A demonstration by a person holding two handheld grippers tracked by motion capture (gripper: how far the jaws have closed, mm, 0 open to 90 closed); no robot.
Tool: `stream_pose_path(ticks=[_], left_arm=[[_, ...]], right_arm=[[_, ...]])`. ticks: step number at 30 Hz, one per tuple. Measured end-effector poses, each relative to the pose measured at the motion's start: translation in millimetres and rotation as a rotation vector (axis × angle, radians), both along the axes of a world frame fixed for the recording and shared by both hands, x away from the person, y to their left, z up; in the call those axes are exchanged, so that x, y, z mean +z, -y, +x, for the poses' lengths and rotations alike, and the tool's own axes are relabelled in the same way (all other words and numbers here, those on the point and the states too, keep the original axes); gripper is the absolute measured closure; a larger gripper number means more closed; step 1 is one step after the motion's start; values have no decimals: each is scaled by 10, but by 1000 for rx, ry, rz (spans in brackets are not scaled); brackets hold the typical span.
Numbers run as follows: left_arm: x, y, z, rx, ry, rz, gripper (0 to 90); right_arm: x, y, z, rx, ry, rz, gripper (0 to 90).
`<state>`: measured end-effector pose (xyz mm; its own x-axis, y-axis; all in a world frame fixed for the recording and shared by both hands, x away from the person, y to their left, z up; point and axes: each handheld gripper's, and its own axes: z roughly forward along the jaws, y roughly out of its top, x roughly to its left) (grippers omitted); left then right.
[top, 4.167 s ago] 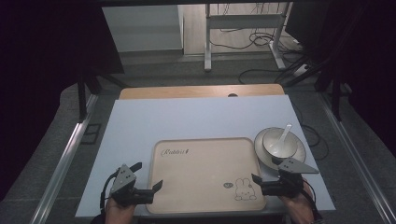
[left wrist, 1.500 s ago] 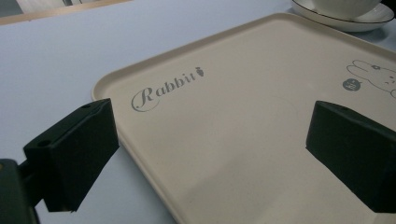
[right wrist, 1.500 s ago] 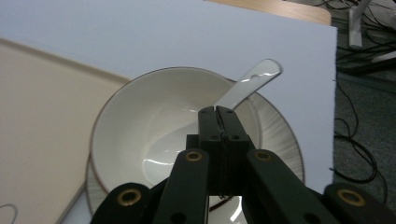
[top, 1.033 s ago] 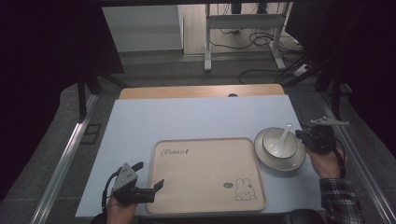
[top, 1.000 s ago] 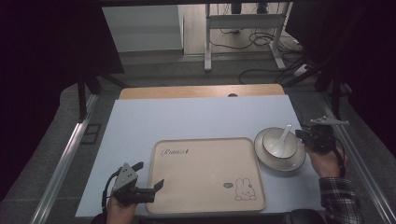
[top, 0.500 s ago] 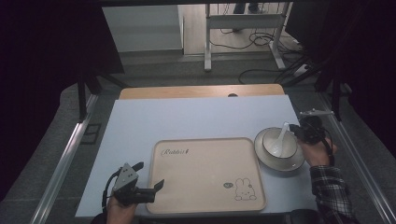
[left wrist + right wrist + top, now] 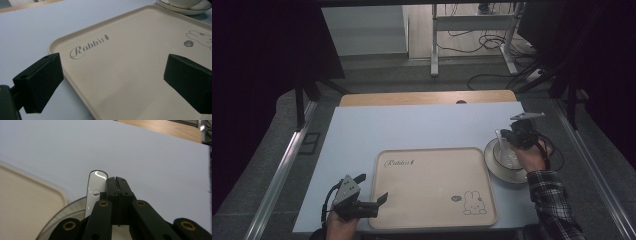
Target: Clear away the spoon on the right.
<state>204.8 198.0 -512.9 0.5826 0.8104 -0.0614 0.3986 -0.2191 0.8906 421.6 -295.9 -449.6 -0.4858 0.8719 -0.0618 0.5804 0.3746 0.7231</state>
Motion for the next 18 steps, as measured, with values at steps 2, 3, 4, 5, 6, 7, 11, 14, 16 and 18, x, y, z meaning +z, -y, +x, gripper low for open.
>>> stream_pose_path(ticks=[2,3,4,5,6,7,11,14,16,18], left_arm=[[1,-1,-1,0,0,-1,24],[1,-1,-1,0,0,-1,24],[1,-1,-1,0,0,0,24],[1,0,-1,-1,1,0,24],[1,0,-1,-1,1,0,24],[0,1,-1,-1,1,0,24],[0,9,0,-2,0,4,24],[0,12,1,-2,0,4,24],[-1,16,2,-3,0,7,24],[-2,19,2,-3,-1,6,24]], right_arm=[[2,-48,-11,13,4,-13,900],[2,-48,-11,13,4,-13,900],[24,-45,-29,14,9,-8,900],[39,-30,-43,12,13,-2,900],[39,-30,-43,12,13,-2,900],[70,12,-81,10,20,6,900],[116,86,-186,18,21,32,865],[119,101,-243,33,18,39,835],[109,99,-319,53,9,47,796],[103,91,-340,60,7,50,781]])
